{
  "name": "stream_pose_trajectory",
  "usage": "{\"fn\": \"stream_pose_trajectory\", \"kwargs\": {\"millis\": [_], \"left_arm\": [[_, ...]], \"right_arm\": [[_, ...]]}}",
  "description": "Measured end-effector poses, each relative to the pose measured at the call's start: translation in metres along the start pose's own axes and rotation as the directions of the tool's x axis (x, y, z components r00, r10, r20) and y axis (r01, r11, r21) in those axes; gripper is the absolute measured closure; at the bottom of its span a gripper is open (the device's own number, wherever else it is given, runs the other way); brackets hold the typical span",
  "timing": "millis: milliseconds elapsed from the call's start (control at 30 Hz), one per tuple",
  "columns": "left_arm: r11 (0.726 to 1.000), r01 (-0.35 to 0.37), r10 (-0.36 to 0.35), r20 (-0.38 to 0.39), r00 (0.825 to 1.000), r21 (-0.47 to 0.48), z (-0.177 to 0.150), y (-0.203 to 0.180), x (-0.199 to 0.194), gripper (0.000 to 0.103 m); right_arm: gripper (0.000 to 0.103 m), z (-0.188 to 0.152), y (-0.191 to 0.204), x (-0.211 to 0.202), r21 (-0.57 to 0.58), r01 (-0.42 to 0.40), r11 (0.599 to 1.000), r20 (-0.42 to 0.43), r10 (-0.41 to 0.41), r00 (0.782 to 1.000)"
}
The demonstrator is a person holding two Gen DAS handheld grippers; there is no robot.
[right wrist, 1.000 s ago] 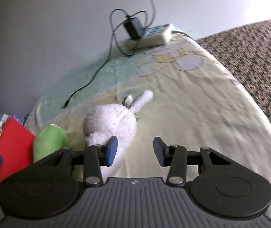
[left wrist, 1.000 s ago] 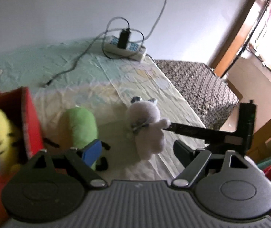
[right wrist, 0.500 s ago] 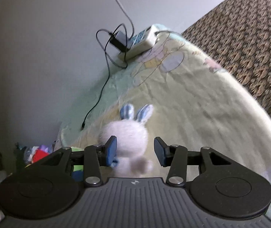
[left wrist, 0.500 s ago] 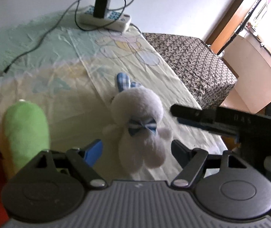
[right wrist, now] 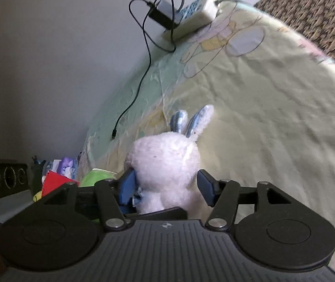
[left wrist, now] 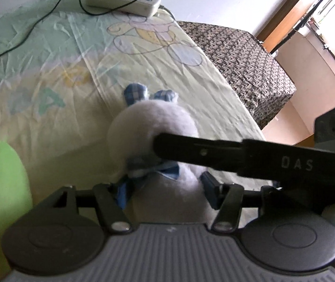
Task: Organize objects
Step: 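Lift the white bunny with the right gripper and carry it over the red box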
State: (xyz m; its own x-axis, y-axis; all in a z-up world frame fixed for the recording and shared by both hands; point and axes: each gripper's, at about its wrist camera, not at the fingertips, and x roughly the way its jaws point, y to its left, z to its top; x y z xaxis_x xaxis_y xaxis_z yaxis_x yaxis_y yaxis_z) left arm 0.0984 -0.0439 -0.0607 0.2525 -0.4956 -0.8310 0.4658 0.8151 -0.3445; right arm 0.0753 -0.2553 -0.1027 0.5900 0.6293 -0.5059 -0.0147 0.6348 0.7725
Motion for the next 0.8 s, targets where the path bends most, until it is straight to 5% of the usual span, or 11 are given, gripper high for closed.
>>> {"fn": "stream_pose_trajectory", "kwargs": {"millis": [433, 800], "left_arm": [[1.0, 0.002, -0.002, 0.004, 1.0, 0.026, -0.007, -0.013, -0.016, 0.044], [0.988, -0.034, 0.025, 0.056, 0.998, 0.148, -0.056, -0.045, -0.075, 0.044]], "right_arm": [[0.048, -0.004, 0.011, -0.014, -0.044, -0.032, 0.999, -0.027, 0.031, 0.999], [0.048, -0.041, 0.046, -0.057, -0.066, -0.075, 0.995, -0.044, 0.073, 0.996]]}}
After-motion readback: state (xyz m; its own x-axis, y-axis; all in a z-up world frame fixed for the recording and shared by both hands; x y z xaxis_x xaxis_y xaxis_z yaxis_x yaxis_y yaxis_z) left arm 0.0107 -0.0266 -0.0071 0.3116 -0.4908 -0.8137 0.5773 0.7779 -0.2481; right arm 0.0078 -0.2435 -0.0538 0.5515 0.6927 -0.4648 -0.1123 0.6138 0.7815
